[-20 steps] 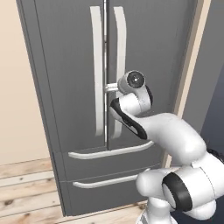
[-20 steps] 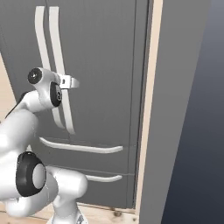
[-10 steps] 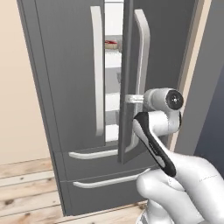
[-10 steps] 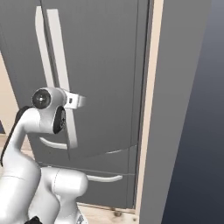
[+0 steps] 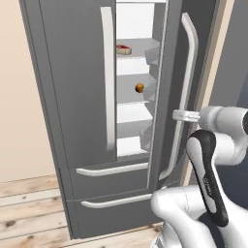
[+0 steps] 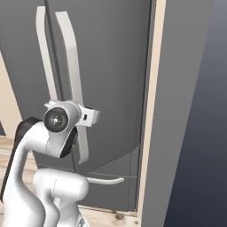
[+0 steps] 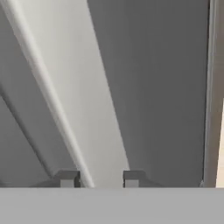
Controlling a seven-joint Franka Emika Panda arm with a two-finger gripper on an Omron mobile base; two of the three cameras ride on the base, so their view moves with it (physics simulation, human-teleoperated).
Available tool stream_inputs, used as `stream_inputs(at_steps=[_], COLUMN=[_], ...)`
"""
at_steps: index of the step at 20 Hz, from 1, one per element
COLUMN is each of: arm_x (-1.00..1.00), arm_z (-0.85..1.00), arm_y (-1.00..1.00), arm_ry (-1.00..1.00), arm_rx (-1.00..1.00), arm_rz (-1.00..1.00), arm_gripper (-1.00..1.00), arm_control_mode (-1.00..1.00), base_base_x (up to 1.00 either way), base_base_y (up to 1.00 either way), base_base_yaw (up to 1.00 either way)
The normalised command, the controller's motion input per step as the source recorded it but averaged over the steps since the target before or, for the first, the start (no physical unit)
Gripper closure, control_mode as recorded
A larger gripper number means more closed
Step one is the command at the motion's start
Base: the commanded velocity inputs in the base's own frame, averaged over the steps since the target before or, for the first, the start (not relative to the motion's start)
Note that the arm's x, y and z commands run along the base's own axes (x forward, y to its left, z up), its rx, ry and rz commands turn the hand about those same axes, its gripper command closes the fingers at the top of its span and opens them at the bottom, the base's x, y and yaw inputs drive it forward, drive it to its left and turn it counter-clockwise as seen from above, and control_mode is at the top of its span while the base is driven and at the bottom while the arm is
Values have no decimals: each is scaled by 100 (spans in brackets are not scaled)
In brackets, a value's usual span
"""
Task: Open the fridge, remove the mango, bell pepper, and steak, and place them on any counter.
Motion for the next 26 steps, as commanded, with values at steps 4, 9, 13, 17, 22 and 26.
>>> stream_inputs(at_steps=[4, 9, 13, 17, 22, 26], arm_x=[-100, -100, -34, 39, 81, 88], arm_z=[39, 32, 14, 9, 0, 0], arm_y=[42, 98, 100, 92, 47, 3], arm_ry=[-1, 1, 13, 7, 1, 0], arm_rx=[0, -9, -13, -18, -19, -15], arm_rz=[0, 0, 0, -3, -11, -11], arm_gripper=[-100, -100, -100, -100, -100, -100], arm_control_mode=[-100, -100, -100, -100, -100, -100], base_base_x=[0, 0, 0, 0, 0, 0], base_base_y=[0, 0, 0, 0, 0, 0], base_base_yaw=[0, 0, 0, 0, 0, 0])
